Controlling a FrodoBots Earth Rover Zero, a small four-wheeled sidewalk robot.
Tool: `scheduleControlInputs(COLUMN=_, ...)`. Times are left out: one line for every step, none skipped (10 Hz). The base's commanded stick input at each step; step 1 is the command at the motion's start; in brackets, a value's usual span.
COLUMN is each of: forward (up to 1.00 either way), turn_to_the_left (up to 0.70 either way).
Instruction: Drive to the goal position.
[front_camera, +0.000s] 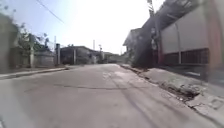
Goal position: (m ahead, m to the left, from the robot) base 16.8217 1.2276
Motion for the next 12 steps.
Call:
scheduleControlInputs(forward=0.85, turn_to_the_left=-0.24)
scheduleControlInputs(forward=0.85, turn_to_the_left=0.00)
scheduleControlInputs(forward=0.85, turn_to_the_left=0.00)
scheduleControlInputs(forward=0.85, turn_to_the_left=0.00)
scheduleControlInputs(forward=0.85, turn_to_the_left=0.00)
scheduleControlInputs(forward=0.85, turn_to_the_left=0.00)
scheduleControlInputs(forward=0.85, turn_to_the_left=0.00)
scheduleControlInputs(forward=0.85, turn_to_the_left=0.00)
scheduleControlInputs(forward=0.85, turn_to_the_left=0.00)
scheduleControlInputs(forward=0.85, turn_to_the_left=0.00)
scheduleControlInputs(forward=0.85, turn_to_the_left=0.00)
scheduleControlInputs(forward=0.85, turn_to_the_left=0.00)
